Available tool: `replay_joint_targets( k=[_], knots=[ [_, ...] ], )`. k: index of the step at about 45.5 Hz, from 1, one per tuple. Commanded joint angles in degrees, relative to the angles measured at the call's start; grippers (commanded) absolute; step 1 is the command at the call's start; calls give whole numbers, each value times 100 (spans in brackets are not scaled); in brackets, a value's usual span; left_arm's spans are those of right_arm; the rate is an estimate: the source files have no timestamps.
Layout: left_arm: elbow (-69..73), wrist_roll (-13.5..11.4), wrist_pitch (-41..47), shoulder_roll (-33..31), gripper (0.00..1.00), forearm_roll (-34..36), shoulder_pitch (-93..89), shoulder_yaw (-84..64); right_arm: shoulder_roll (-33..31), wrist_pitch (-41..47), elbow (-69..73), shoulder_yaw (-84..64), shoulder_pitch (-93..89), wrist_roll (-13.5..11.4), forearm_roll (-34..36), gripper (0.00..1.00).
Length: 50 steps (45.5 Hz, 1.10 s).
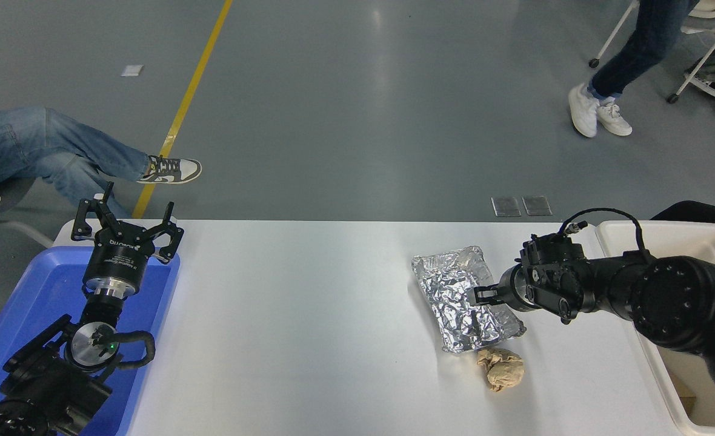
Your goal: Pick up foil plate and place in dustbin
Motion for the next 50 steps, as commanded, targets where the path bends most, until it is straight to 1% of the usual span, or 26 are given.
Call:
replay_joint_targets(
  k=[1, 10, 16, 20, 26, 33, 39, 43, 50],
  knots=[
    [2, 0, 0, 0, 100, 0, 0, -4, 31, -112, -64, 141, -77, 8, -1, 0],
    [2, 0, 0, 0, 100, 0, 0, -4, 31, -103, -20, 141, 81, 17, -1, 0],
    [2, 0, 0, 0, 100, 0, 0, 4, 5, -42, 208, 18, 494, 17, -1, 0],
    [2, 0, 0, 0, 100, 0, 0, 4, -127, 20, 690, -262, 1055, 17, 8, 0],
    [-6, 0, 0, 0, 100, 0, 0, 4, -601, 142, 1841, -509, 2215, 17, 25, 0],
    [-6, 0, 0, 0, 100, 0, 0, 4, -1216, 678, 3134, -544, 3780, 17, 61, 0],
    [-6, 9, 0, 0, 100, 0, 0, 13, -1805, 1258, 3811, -527, 4984, 17, 25, 0],
    [2, 18, 0, 0, 100, 0, -9, 13, -1973, 1724, 3944, -536, 5600, 17, 43, 0],
    [-6, 18, -9, 0, 100, 0, -9, 13, -2061, 2427, 3944, -562, 6365, 35, 34, 0]
  ],
)
